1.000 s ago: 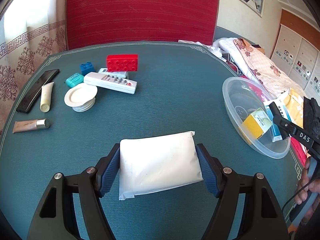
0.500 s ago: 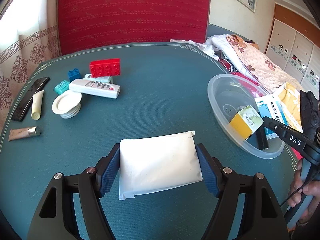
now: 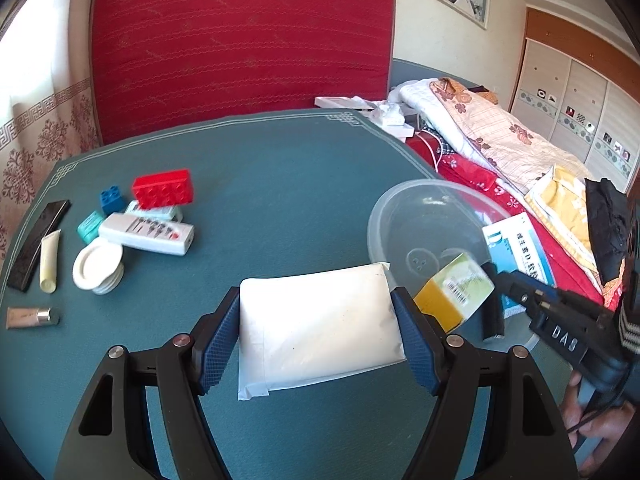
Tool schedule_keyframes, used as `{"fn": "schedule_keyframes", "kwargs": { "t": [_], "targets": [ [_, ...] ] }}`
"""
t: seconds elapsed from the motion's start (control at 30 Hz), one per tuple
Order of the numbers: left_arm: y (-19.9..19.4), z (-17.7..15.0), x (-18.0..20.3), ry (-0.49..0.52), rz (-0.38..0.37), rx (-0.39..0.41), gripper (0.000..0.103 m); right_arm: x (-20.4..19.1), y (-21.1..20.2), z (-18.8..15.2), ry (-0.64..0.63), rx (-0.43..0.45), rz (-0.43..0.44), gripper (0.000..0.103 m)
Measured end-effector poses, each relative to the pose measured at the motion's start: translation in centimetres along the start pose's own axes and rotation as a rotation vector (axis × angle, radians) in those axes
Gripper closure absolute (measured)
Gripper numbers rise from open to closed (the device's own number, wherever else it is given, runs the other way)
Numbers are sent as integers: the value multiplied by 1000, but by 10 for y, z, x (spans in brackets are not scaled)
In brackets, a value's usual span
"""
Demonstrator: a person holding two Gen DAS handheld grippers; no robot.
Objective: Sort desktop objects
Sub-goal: 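Carry the tissue pack over the bowl and open the left tool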
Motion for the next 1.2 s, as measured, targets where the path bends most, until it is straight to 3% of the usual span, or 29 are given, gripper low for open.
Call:
{"fn": "schedule_keyframes", "kwargs": {
  "t": [0.43, 0.7, 0.8, 0.93, 1.2],
  "targets": [
    [46, 36, 52, 87, -76, -2, 27, 17, -5, 12, 49, 23, -9, 80],
    [65, 52, 61, 63, -123, -32, 25, 18, -3, 13, 47, 20, -10, 80],
    [69, 49, 62, 29, -182, -43, 25, 18, -2, 12, 45, 14, -8, 79],
    [73, 44, 60, -29, -237, -71, 25, 16, 0, 10, 43, 9, -6, 71],
    [71, 34, 43, -51, -175, -85, 25, 17, 0, 10, 43, 17, -10, 61]
  ]
}}
Point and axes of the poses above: each gripper's, at about its wrist camera, not at the fingertips, and y roughly the way its jaws point, x to its right, z to its top, the point moved 8 cm from there along y, roughly the way its jaws point, and after that the axes turned 8 degrees about -z, right-handed, at the moved point
